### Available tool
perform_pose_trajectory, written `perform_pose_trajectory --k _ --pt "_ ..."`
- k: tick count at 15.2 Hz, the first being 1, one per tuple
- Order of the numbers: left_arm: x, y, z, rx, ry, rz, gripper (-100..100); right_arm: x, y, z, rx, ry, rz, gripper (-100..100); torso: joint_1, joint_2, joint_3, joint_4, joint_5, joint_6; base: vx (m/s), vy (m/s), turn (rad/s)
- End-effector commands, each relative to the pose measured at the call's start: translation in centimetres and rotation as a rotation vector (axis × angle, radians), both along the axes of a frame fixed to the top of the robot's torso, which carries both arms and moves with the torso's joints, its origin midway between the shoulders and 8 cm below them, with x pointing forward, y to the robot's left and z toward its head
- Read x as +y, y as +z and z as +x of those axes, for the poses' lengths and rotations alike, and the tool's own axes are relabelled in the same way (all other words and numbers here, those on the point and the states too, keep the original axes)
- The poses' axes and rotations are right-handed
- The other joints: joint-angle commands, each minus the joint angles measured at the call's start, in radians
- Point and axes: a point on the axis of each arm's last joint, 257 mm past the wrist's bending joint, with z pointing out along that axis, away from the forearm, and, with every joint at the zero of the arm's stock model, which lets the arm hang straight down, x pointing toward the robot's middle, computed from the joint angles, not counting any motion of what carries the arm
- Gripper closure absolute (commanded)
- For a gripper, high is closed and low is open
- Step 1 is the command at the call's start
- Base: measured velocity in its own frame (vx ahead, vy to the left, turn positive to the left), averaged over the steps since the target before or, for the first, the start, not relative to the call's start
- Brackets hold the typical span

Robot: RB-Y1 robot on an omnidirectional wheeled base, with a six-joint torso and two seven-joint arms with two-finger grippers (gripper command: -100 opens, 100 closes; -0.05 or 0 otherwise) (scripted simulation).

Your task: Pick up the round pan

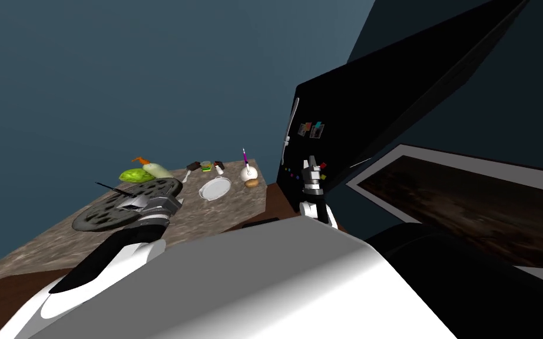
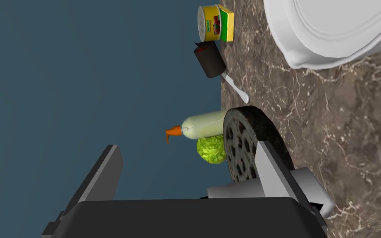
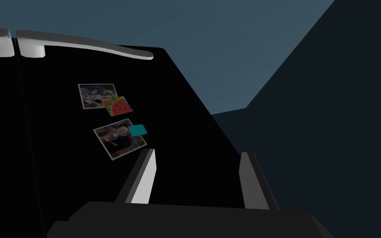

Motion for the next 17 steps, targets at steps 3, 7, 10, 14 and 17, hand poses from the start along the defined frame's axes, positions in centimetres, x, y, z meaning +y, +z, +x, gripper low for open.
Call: perform_pose_trajectory --k 3,7,10,14,17 --pt "2.0 -2.0 -1.5 0.074 0.064 -0.046 -100 0.0 0.0 0.0 0.000 0.000 0.000 0 0.001 0.000 0.000 0.000 0.000 -0.001 0.010 -0.051 -0.112" --pt "3.1 -3.3 -2.6 0.124 0.103 -0.076 -100 0.0 0.0 0.0 0.000 0.000 0.000 0 0.000 0.000 0.000 0.000 0.000 0.000 0.014 -0.048 -0.169" --pt "4.9 -4.4 -4.4 0.171 0.167 -0.121 -100 0.0 0.0 0.0 0.000 0.000 0.000 0 0.001 0.000 0.000 0.000 0.000 0.000 0.020 -0.043 -0.185" --pt "5.7 -5.8 -5.7 0.223 0.207 -0.156 -100 0.0 0.0 0.0 0.000 0.000 0.000 0 0.001 0.000 0.000 0.000 0.000 0.000 0.019 -0.044 -0.118" --pt "6.4 -6.7 -7.0 0.259 0.243 -0.186 -100 0.0 0.0 0.0 0.000 0.000 0.000 0 0.002 0.000 0.000 0.000 0.000 0.000 0.013 -0.031 -0.125"
